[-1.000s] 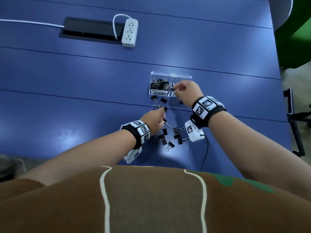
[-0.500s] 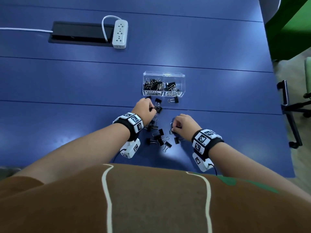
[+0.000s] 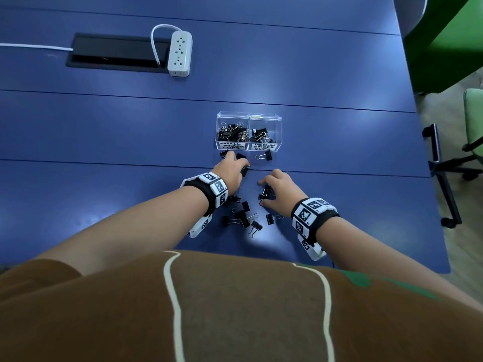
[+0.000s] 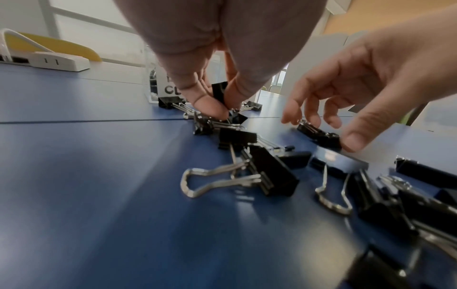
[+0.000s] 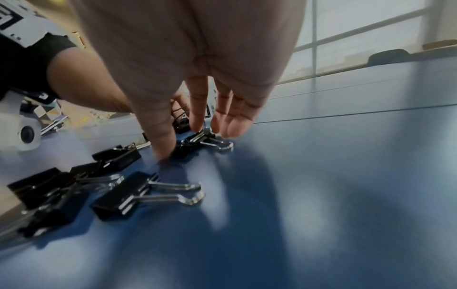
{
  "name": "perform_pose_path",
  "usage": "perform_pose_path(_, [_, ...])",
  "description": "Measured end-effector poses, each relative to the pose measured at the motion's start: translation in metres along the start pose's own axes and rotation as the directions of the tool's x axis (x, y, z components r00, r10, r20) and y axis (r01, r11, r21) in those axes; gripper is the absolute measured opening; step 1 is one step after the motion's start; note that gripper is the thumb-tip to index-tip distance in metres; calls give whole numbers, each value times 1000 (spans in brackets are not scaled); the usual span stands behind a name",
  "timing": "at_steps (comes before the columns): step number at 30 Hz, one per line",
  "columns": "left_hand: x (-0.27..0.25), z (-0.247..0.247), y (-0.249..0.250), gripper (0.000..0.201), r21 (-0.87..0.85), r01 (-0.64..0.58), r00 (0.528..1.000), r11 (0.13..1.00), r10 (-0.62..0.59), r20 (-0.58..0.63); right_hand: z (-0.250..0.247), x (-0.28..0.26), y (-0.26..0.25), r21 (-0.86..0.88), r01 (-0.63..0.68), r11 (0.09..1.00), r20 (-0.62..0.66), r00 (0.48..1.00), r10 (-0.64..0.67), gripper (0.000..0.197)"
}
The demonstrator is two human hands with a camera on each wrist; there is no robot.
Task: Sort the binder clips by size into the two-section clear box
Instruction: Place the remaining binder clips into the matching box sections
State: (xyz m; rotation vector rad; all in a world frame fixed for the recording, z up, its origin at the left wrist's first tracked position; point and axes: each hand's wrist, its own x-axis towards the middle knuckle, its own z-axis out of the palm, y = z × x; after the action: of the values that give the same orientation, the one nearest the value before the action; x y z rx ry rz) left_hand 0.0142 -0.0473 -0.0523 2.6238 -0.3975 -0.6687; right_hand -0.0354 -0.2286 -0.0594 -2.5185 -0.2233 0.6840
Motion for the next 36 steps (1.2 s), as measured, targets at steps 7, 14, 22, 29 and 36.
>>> perform_pose_path(7, [1, -1, 1, 32, 55, -2, 999, 999, 0, 39, -17, 1, -4, 222, -7, 975, -175, 984, 47, 11])
perform_pose_path(14, [0, 0, 0, 30, 81, -37, 999, 996, 36, 16, -68, 35, -8, 421, -28, 906, -348, 918, 190, 14])
perform_pose_path(22, [3, -19, 10, 31, -136, -47, 995, 990, 35, -92, -84, 61, -16, 231, -19, 973, -418, 901, 117, 19])
perform_pose_path(29, [34, -50, 34, 34, -168, -126, 967, 978, 83, -242, -32, 13, -7, 93, -80, 992, -144, 985, 93, 15])
perform_pose_path(36, [66, -63, 50, 40, -87, -114, 977, 990, 96, -190, -6, -3, 3, 27, -78, 997, -67, 995, 79, 21])
